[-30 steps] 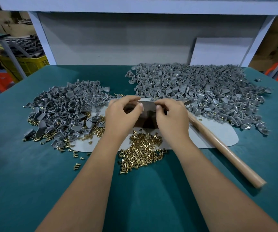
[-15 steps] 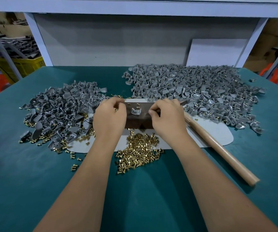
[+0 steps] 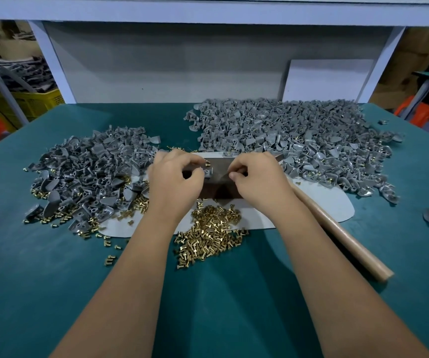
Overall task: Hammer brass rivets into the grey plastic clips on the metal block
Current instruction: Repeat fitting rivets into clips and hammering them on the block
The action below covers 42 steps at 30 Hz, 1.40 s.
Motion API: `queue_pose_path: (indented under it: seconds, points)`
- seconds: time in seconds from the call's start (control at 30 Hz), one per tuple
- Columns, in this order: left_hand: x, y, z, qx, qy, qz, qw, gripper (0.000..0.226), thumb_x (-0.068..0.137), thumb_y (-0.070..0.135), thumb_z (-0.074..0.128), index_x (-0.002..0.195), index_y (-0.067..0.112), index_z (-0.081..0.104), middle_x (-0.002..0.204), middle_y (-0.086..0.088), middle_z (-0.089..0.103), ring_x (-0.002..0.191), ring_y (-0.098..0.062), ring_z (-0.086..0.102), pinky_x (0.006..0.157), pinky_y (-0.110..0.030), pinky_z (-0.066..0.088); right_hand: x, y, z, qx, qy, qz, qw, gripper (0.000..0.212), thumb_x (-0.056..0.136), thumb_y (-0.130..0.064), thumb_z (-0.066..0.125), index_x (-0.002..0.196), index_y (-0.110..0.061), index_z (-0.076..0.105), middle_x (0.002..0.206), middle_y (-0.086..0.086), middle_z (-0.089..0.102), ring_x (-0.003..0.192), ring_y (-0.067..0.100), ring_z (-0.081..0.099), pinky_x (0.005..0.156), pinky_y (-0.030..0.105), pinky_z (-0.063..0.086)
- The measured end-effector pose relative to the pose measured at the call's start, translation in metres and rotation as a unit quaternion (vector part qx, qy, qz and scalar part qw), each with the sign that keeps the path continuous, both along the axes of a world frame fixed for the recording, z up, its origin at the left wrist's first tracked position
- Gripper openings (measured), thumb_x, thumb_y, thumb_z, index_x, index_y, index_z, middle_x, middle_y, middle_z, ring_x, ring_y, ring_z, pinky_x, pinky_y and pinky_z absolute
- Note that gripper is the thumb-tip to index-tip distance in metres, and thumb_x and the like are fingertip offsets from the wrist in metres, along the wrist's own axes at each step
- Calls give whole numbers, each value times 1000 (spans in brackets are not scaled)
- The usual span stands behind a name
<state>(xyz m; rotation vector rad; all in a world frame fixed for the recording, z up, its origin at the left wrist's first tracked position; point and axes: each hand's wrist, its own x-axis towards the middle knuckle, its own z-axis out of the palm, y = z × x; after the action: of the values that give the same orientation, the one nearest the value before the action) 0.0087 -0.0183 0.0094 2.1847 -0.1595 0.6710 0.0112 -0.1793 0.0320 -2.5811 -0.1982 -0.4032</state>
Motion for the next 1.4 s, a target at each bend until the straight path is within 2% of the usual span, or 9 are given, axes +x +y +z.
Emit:
queue_pose_path:
  seconds: [0.2, 0.37, 0.47, 0.67, 0.93, 1.1, 1.17, 1.27, 1.4]
  points:
    - [0, -2, 1, 13, 15, -11, 1000, 22, 83, 12, 60, 91, 26, 75, 96, 14, 60, 105, -18, 42, 98, -48, 37, 1, 6, -6, -1, -27, -17, 999, 9, 93, -17, 57, 86, -22, 59, 92, -3, 61, 104, 20, 45, 86, 32, 37]
    - [0, -4, 0, 22, 5, -32, 999, 15, 83, 16, 65, 89, 26, 73, 91, 14, 60, 100, -13, 41, 97, -48, 39, -3, 11, -12, 131, -152, -35, 979, 13, 92, -8, 57, 100, -12, 66, 91, -5, 61, 96, 17, 51, 76, 22, 34]
    - [0, -5, 0, 22, 8, -31, 999, 14, 83, 17, 65, 90, 27, 72, 91, 16, 60, 101, -12, 42, 98, -48, 38, -1, 12, -14, 144, -156, -34, 977, 19, 92, -6, 57, 105, -10, 70, 101, 1, 67, 100, 19, 52, 79, 19, 30]
    - [1, -4, 0, -8, 24, -32, 999, 15, 82, 13, 64, 81, 28, 67, 87, 21, 56, 102, -12, 41, 99, -47, 38, -4, 17, -16, 195, -144, -29, 970, 15, 90, -6, 59, 95, -13, 71, 88, -9, 63, 92, 15, 55, 78, 24, 40]
    - [5, -2, -4, -32, 42, -73, 996, 16, 82, 13, 69, 80, 29, 70, 91, 19, 61, 102, -8, 40, 86, -16, 31, -7, 20, -16, 266, -95, -5, 959, 21, 89, -7, 60, 83, -27, 61, 85, -5, 68, 88, 13, 64, 82, 34, 52]
    - [7, -1, -5, -39, 48, -89, 994, 18, 80, 11, 71, 78, 29, 69, 94, 11, 65, 109, -16, 47, 85, 1, 24, -4, 21, -18, 228, -100, 16, 968, 11, 86, -9, 66, 84, -19, 69, 87, -15, 59, 99, 11, 51, 84, 22, 41]
    - [8, 0, -4, -48, 50, -97, 993, 18, 80, 10, 71, 77, 28, 69, 94, 9, 66, 111, -21, 50, 92, -4, 28, -3, 22, -19, 208, -108, 18, 972, 8, 84, -9, 68, 84, -16, 72, 91, -14, 58, 100, 9, 46, 83, 17, 35]
    - [9, 0, -3, -57, 51, -109, 991, 16, 79, 9, 73, 78, 25, 71, 94, 6, 67, 110, -27, 55, 102, -34, 42, -2, 23, -19, 197, -100, 8, 975, 7, 83, -11, 70, 83, -16, 73, 93, -13, 57, 101, 10, 45, 83, 20, 33]
    - [8, 0, -3, -69, 49, -108, 991, 18, 79, 9, 73, 77, 27, 71, 92, 8, 66, 111, -26, 53, 102, -39, 41, -2, 25, -17, 205, -86, -4, 975, 7, 83, -12, 69, 81, -17, 73, 95, -8, 61, 103, 16, 48, 89, 30, 37]
